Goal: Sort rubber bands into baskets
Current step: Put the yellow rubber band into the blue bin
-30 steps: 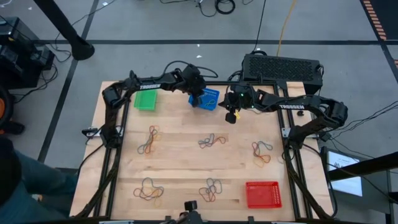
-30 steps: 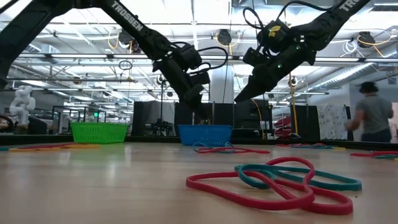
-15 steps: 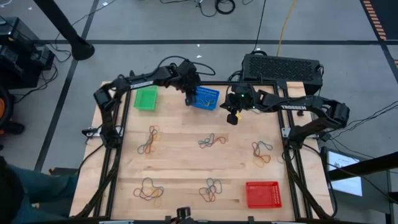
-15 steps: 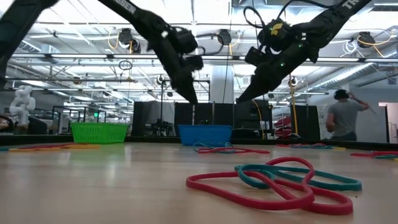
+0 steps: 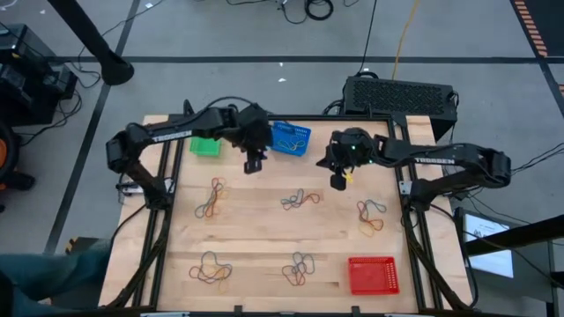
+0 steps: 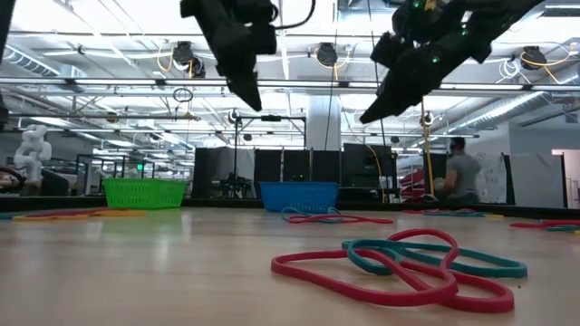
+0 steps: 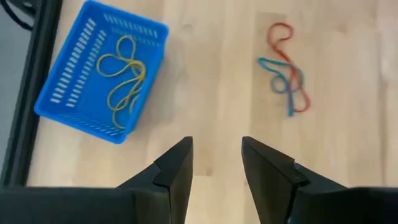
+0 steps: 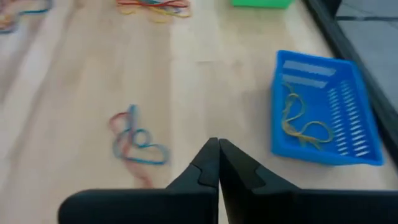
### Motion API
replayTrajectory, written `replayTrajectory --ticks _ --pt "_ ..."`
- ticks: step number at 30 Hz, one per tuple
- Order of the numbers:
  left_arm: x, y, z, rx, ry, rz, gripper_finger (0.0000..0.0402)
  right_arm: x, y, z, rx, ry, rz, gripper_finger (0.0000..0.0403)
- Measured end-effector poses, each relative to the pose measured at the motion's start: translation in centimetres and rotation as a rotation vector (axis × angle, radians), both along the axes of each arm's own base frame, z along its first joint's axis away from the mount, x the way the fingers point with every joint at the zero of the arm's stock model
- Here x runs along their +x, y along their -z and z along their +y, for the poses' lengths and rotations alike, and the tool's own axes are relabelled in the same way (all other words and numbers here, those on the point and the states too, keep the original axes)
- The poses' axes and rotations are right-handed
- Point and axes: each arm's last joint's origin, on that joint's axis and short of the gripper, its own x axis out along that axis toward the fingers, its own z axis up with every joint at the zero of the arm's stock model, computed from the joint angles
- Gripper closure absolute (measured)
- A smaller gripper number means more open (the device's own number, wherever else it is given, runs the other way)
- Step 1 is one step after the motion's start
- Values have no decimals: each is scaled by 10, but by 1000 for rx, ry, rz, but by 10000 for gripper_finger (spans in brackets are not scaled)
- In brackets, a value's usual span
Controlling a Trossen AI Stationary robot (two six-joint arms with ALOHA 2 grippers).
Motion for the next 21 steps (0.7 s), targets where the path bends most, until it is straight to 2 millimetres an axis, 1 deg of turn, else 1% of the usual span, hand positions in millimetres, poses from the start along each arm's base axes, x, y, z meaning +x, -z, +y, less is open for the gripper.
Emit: replayTrajectory --ticks 3,5,7,11,13,17,21 --pt "-3 3 -16 -2 12 -44 256 -1 -3 15 28 -23 2 403" --pt "2 7 -27 4 39 -130 256 -2 -4 26 48 -21 20 403" --pt "6 16 -42 -2 89 -181 256 -5 -4 38 64 -13 52 403" --pt "22 36 -69 28 189 -333 256 -11 -1 61 111 34 127 403" --pt "34 44 -81 50 235 -433 256 -16 2 72 154 56 185 403" --pt "55 57 -99 81 298 -572 256 -24 8 91 235 82 283 403" --pt "66 71 -115 75 334 -582 256 -27 9 102 240 111 295 403"
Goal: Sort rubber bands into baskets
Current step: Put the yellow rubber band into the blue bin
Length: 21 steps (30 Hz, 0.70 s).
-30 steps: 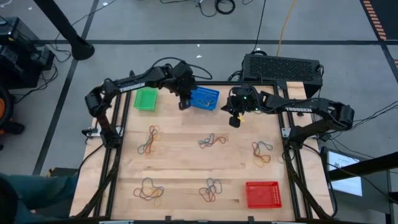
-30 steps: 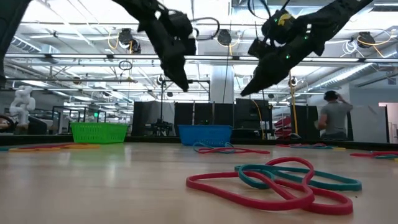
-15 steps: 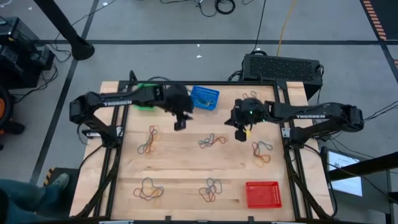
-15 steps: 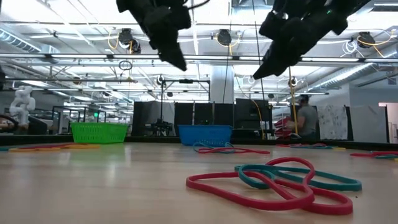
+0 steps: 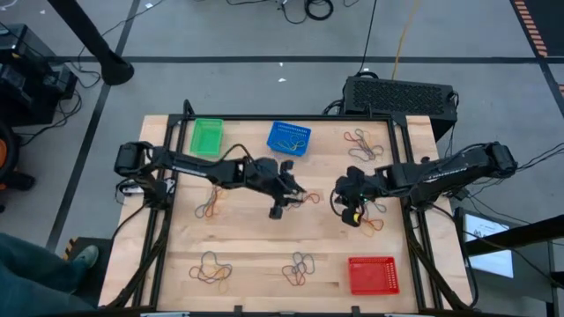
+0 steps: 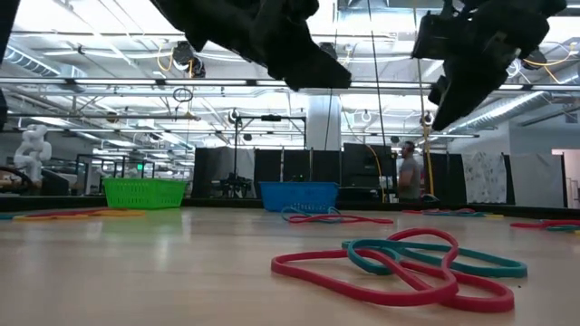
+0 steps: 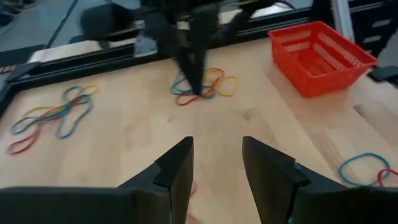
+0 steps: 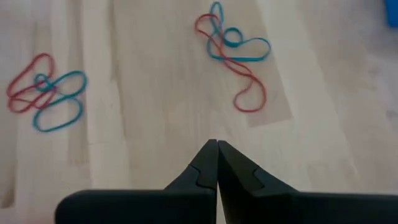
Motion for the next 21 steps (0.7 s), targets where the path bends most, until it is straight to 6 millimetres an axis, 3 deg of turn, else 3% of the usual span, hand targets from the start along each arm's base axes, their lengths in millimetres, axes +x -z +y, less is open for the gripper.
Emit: replayTrajectory --ticks 5,12,21 --pt "-16 16 -6 14 -97 254 256 6 -3 8 -68 25 -83 403" --pt "-54 29 5 6 -367 657 256 24 3 13 -184 3 -274 403" --pt "-97 17 26 -28 -545 942 256 55 28 20 -249 -79 -327 403"
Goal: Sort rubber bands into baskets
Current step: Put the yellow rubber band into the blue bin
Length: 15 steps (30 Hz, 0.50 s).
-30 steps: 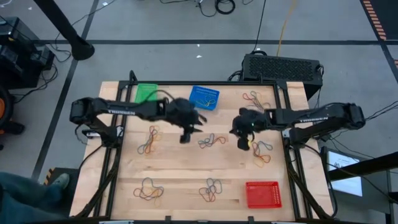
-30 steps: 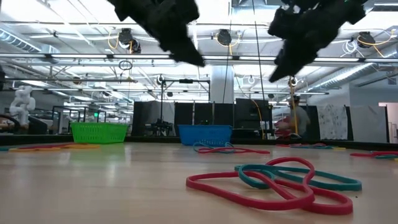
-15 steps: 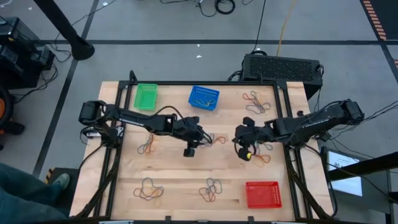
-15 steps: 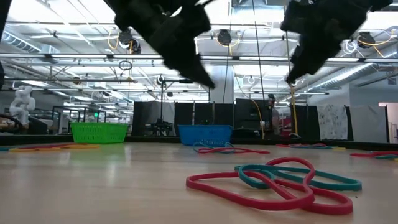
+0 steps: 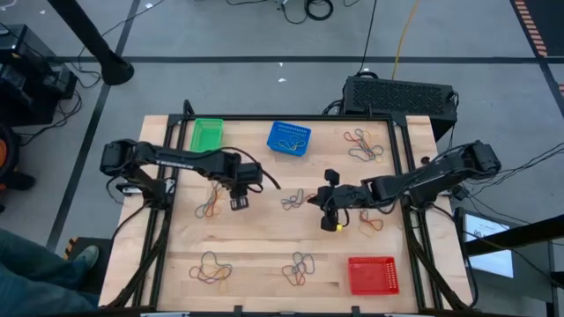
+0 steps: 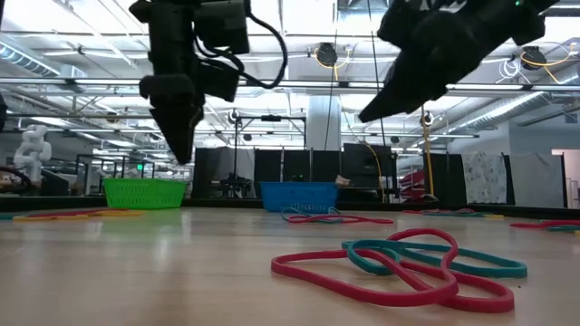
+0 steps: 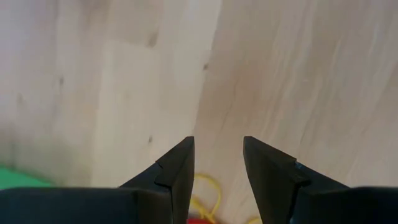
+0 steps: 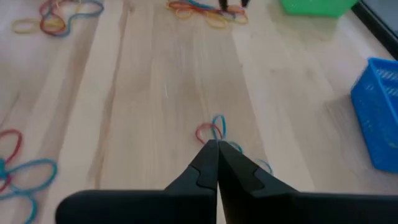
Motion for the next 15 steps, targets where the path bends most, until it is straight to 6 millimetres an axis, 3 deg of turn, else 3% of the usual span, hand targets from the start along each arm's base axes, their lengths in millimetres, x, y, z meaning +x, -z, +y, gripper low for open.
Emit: replayTrajectory --ticks 6,12,15 --pt "-28 -8 22 -9 -118 -30 256 13 16 2 9 -70 4 403" --pt "-53 21 40 -198 -362 -56 256 19 16 0 34 -117 -29 403" --pt "-59 32 41 -206 -419 -27 256 19 15 0 28 -119 -36 403"
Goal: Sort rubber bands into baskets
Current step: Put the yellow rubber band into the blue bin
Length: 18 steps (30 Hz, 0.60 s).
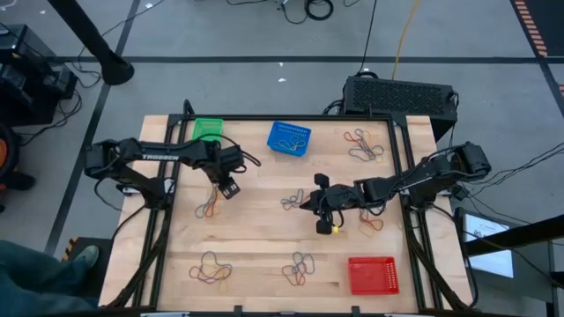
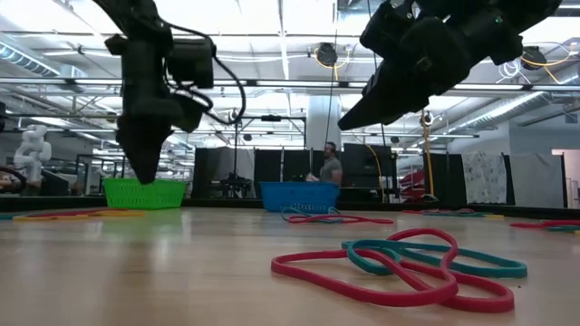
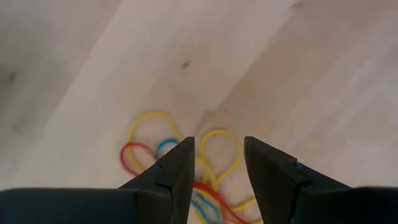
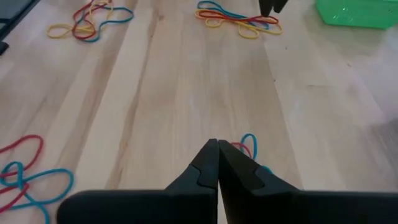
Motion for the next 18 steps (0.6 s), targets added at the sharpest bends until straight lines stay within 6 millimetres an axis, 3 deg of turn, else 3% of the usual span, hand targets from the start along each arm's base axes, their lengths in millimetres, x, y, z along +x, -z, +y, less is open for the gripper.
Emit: replayTrajectory --ticks 18 --pt "-12 27 -2 59 -42 34 256 0 0 0 0 1 -1 403"
